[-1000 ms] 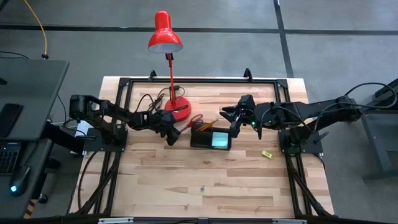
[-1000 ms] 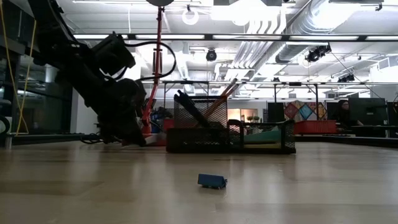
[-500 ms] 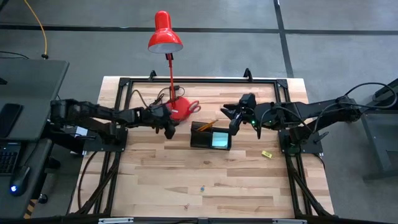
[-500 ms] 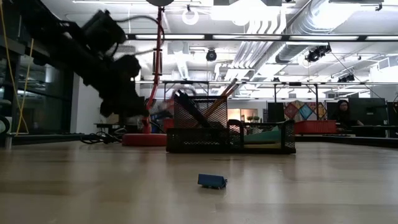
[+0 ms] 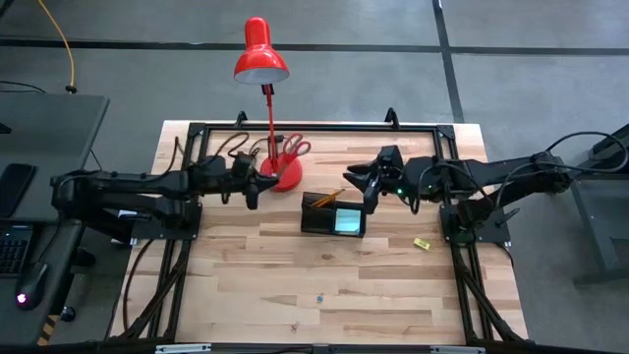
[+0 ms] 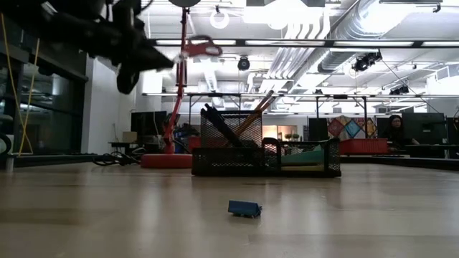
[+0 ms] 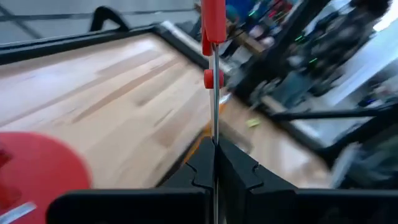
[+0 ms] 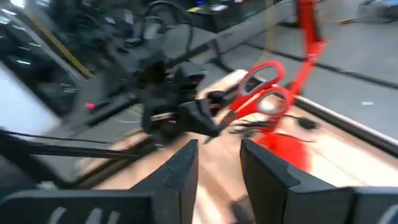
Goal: Pick and place office supplies into organizer
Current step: Put the red scissors into the black desk organizer
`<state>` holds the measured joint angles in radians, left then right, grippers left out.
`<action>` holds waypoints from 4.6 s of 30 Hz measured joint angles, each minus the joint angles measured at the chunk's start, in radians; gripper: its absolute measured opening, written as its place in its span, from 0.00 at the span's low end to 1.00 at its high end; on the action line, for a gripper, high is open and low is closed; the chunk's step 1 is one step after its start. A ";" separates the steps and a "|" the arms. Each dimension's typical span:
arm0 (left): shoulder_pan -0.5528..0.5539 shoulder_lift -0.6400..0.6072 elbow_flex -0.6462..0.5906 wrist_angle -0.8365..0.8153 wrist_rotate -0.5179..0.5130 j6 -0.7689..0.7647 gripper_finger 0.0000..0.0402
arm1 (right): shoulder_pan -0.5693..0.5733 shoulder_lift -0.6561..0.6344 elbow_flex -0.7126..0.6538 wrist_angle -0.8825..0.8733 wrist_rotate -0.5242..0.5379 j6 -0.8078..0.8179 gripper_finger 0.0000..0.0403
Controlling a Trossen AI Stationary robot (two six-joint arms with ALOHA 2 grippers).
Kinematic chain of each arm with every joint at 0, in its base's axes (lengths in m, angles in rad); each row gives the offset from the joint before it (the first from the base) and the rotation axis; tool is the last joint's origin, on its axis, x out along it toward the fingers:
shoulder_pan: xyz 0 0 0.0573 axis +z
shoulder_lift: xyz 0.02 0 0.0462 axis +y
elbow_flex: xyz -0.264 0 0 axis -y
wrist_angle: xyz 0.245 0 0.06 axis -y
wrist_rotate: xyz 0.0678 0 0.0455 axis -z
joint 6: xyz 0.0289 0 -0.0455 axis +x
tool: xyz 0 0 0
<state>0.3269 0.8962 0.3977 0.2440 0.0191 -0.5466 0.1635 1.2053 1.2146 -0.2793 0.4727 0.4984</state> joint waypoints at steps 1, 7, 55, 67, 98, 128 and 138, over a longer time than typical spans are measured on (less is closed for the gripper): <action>0.000 -0.016 0.000 0.005 0.015 -0.014 0.00 | -0.010 0.000 0.000 0.020 -0.030 0.006 0.30; -0.006 -0.060 0.001 0.071 0.116 -0.065 0.00 | -0.063 0.000 0.000 0.051 -0.108 0.081 0.48; -0.301 -0.054 0.001 0.333 0.021 -0.214 0.00 | -0.171 0.368 0.156 0.455 -0.378 0.108 0.19; -0.300 -0.055 0.001 0.301 0.018 -0.201 0.07 | -0.162 0.358 0.157 0.419 -0.348 0.124 0.01; -0.235 -0.099 -0.363 0.844 -0.095 -0.152 0.22 | 0.024 0.216 0.155 -0.037 0.183 0.163 0.00; -0.235 -0.102 -0.257 0.854 -0.081 -0.168 0.22 | 0.088 0.308 -0.088 -0.013 0.414 0.290 0.00; -0.235 -0.103 -0.257 0.855 -0.099 -0.176 0.22 | 0.085 0.365 -0.119 0.042 0.359 0.286 0.00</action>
<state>0.0917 0.7936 0.1402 1.0993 -0.0794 -0.7227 0.2483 1.5699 1.0954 -0.2377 0.8319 0.7848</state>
